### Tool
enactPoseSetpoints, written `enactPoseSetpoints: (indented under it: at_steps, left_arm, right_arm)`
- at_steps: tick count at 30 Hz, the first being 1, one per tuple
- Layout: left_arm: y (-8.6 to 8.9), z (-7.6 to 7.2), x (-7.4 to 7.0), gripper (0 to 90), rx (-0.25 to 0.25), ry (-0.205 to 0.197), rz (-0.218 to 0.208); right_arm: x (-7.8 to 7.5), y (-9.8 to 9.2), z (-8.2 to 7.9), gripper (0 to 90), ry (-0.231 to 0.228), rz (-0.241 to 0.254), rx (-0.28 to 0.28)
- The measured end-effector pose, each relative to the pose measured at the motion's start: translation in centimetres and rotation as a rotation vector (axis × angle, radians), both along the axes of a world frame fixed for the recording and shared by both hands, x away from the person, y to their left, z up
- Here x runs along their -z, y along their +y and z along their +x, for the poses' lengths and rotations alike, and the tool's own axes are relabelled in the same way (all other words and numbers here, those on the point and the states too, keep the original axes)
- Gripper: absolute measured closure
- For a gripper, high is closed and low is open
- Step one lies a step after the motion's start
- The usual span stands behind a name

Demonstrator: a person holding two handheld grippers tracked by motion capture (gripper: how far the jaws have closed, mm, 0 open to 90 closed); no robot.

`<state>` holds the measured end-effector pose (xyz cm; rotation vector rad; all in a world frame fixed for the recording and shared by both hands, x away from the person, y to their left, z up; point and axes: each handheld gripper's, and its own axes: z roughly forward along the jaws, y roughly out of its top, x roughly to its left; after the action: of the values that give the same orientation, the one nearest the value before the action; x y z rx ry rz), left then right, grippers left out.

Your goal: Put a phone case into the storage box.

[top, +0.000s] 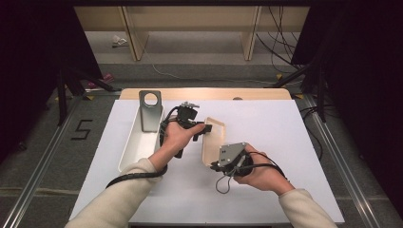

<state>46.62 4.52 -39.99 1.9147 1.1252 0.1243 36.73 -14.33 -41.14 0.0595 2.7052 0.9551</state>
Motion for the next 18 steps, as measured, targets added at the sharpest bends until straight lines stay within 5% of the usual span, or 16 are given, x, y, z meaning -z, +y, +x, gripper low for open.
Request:
enactPoseSetpoints:
  at_steps: [8, 10, 12, 18]
  left_arm:
    - [-0.7, -1.1, -1.3, 81.3, 0.013, -0.023, -0.131]
    - [-1.0, -1.6, -1.6, 82.0, 0.016, -0.112, -0.067]
    - [-0.8, -1.7, -1.8, 82.0, 0.012, -0.122, -0.089]
    - [0.0, -1.9, -2.0, 81.7, 0.008, -0.253, -0.059]
  right_arm:
    - [0.5, 0.2, -0.1, 86.5, 0.006, -0.025, 0.007]
    - [0.6, 0.1, 0.0, 82.9, 0.000, -0.028, 0.014]
    - [0.6, -0.1, 0.2, 78.6, -0.019, -0.014, 0.035]
    - [0.4, -0.8, 0.5, 55.4, -0.041, 0.059, 0.146]
